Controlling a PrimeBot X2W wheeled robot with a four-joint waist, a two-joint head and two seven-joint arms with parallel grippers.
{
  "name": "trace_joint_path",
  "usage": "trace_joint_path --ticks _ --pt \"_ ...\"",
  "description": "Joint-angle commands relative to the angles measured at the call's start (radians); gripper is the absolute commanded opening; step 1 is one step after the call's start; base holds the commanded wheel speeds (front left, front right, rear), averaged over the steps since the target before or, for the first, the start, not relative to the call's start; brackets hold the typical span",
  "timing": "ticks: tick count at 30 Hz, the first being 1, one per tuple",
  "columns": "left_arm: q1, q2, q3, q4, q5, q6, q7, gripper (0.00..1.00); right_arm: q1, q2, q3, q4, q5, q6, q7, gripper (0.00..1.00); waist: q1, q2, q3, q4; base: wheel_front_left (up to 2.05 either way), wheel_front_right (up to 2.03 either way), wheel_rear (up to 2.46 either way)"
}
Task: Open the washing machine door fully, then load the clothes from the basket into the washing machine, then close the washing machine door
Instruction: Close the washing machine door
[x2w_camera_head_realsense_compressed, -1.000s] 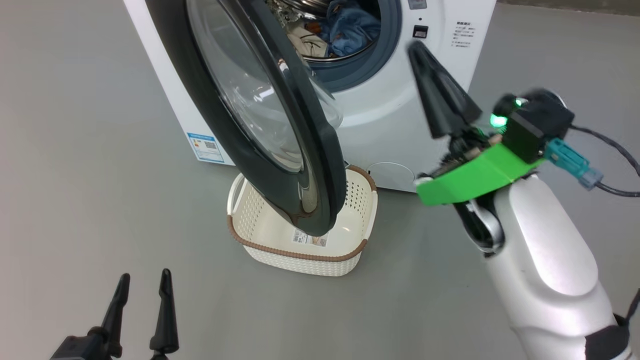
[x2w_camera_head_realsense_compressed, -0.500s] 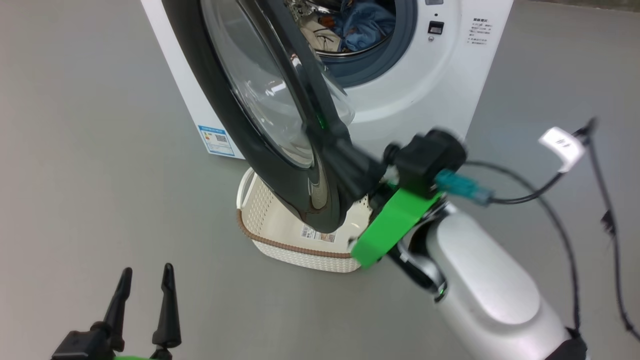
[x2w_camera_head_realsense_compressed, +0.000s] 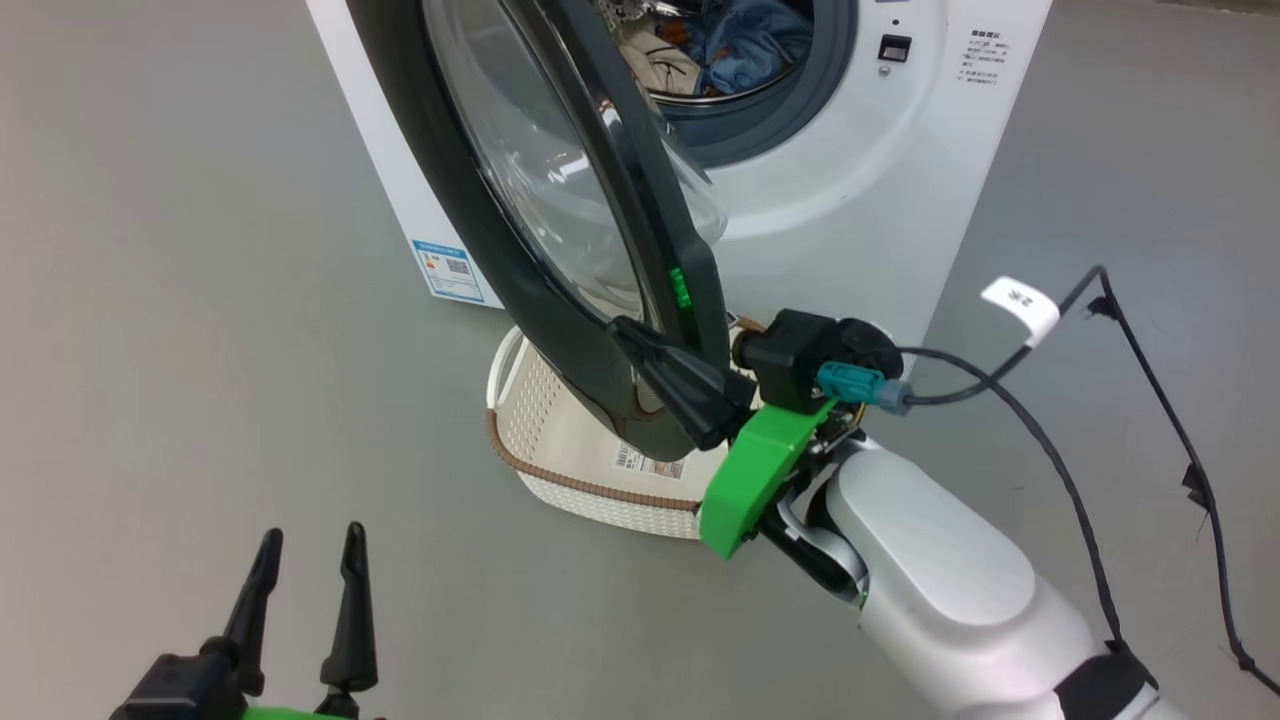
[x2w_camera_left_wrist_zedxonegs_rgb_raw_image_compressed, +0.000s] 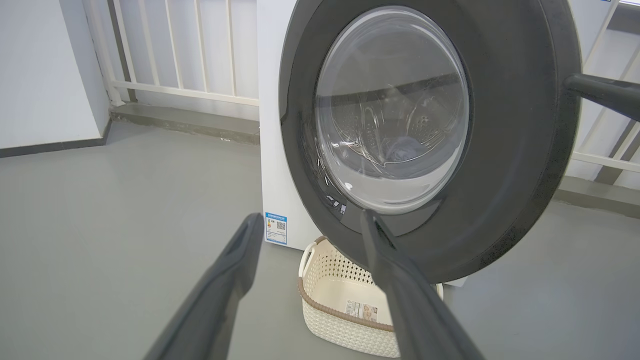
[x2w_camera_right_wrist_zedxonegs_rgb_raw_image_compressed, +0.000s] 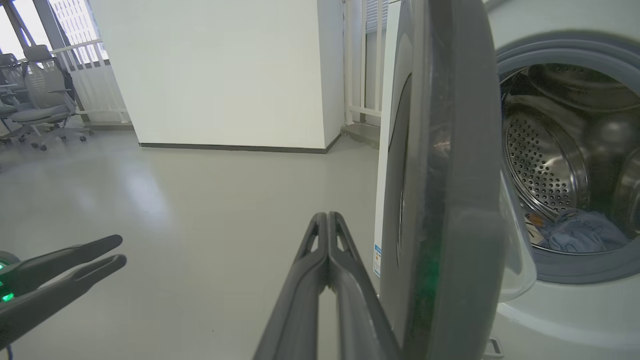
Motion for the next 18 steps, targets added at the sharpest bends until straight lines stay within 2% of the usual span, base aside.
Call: trace_joint_path --ticks 1,10,18 --pt "-0.04 0.013 0.031 -0.016 0.006 -0.004 -0.012 1.0 -0.031 0.024 0.015 -0.003 0.025 0.002 -0.012 0.0 0.0 0.0 0.0 0.001 0.0 0.0 0.0" --pt "-0.044 0.014 0.027 -0.012 0.006 -0.005 -0.013 1.0 -0.1 0.024 0.025 0.119 0.056 0.002 -0.053 0.0 0.0 0.0 0.003 0.002 0.0 0.0 0.0" --pt "-0.052 0.013 0.029 -0.013 0.003 -0.004 -0.014 1.0 -0.143 0.024 0.024 0.178 0.071 0.002 -0.077 0.0 0.0 0.0 0.024 -0.009 0.0 0.0 0.0"
